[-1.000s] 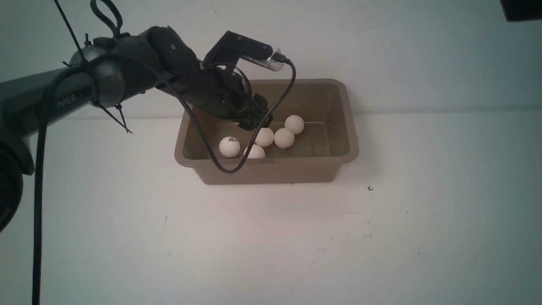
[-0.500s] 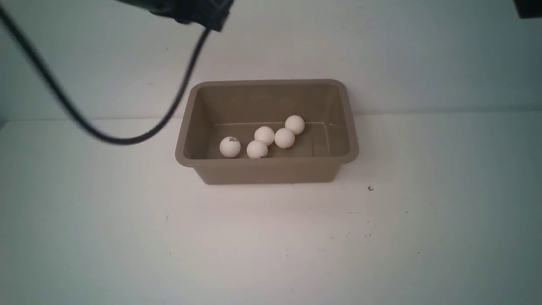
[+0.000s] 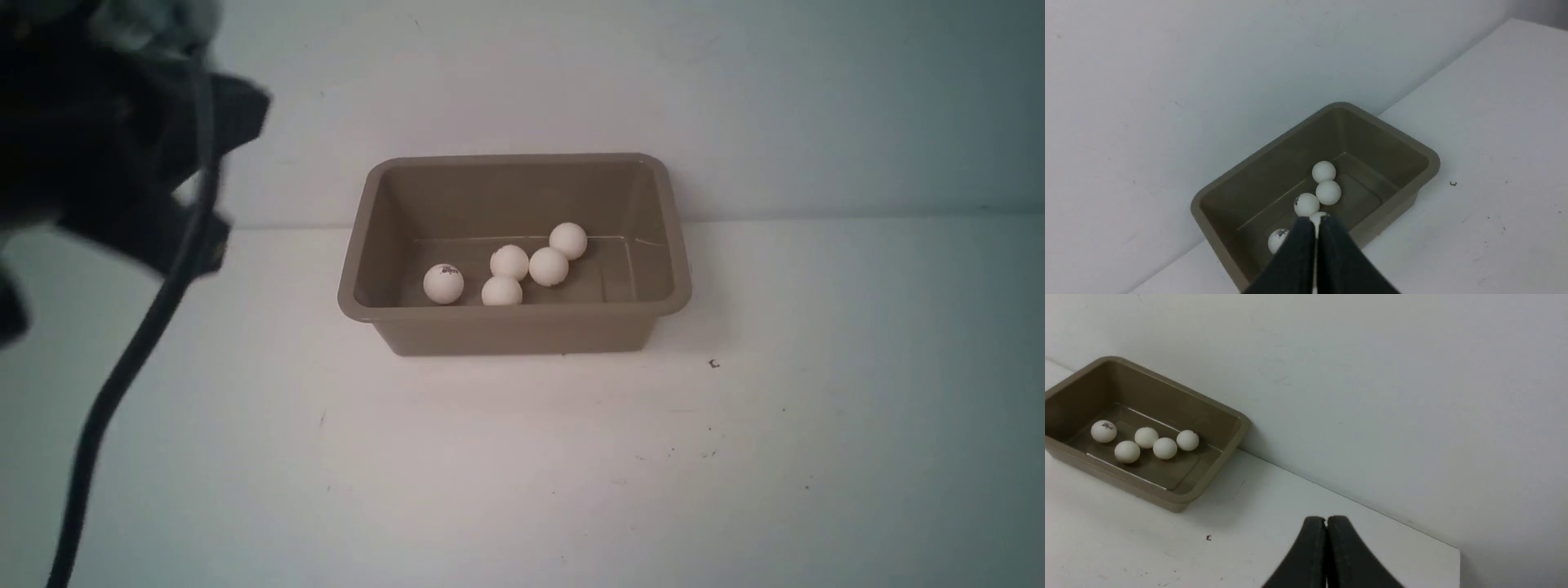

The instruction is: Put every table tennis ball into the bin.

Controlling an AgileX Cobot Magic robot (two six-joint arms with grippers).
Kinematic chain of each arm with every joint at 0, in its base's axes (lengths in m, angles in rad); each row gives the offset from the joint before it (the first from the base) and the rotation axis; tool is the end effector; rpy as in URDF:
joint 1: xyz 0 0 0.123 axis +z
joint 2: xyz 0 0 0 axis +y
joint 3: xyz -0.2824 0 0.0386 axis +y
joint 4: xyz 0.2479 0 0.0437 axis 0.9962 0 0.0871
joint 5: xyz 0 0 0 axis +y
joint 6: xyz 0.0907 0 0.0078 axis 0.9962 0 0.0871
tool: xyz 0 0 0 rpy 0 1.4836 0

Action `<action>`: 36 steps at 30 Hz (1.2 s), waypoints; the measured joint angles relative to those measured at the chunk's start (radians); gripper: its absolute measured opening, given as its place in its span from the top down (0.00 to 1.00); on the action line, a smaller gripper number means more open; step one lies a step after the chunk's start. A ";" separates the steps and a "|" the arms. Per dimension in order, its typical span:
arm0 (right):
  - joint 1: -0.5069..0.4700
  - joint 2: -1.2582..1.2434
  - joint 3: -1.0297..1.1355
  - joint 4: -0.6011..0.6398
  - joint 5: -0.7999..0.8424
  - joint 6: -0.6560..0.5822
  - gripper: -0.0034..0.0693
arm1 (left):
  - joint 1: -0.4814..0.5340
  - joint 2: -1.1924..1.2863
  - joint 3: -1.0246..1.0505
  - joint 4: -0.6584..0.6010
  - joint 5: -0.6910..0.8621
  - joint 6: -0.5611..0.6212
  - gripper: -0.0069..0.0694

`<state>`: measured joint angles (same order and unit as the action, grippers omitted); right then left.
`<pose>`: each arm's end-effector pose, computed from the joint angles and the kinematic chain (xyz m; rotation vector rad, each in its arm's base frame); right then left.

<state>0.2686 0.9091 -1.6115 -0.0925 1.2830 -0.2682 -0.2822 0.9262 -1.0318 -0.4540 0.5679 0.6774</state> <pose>0.0964 0.0182 0.5201 -0.5203 1.9960 -0.1075 0.1734 -0.0727 0.4129 0.6855 1.7668 -0.2226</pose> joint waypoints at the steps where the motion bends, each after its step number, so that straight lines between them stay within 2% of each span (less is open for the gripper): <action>1: 0.000 -0.030 0.026 -0.001 0.000 0.003 0.97 | 0.000 -0.040 0.040 -0.001 -0.015 -0.010 0.91; 9: 0.000 -0.264 0.359 -0.002 -0.053 0.014 0.97 | 0.000 -0.254 0.273 -0.002 -0.051 -0.035 0.91; 15: 0.000 -0.481 0.764 -0.001 -0.246 0.051 0.97 | 0.000 -0.367 0.413 -0.002 -0.056 -0.036 0.91; 21: 0.000 -0.625 1.014 0.041 -0.404 0.056 0.97 | 0.000 -0.486 0.580 -0.002 -0.092 -0.036 0.91; 26: 0.000 -0.685 1.092 0.067 -0.457 0.060 0.97 | 0.000 -0.553 0.650 -0.012 -0.131 -0.036 0.91; 36: 0.000 -0.692 1.100 0.078 -0.446 0.093 0.97 | 0.000 -0.575 0.651 -0.048 -0.150 -0.036 0.91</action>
<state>0.2686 0.2166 -0.5120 -0.0147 0.8366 -0.1748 -0.2822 0.3511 -0.3809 -0.5020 0.4179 0.6416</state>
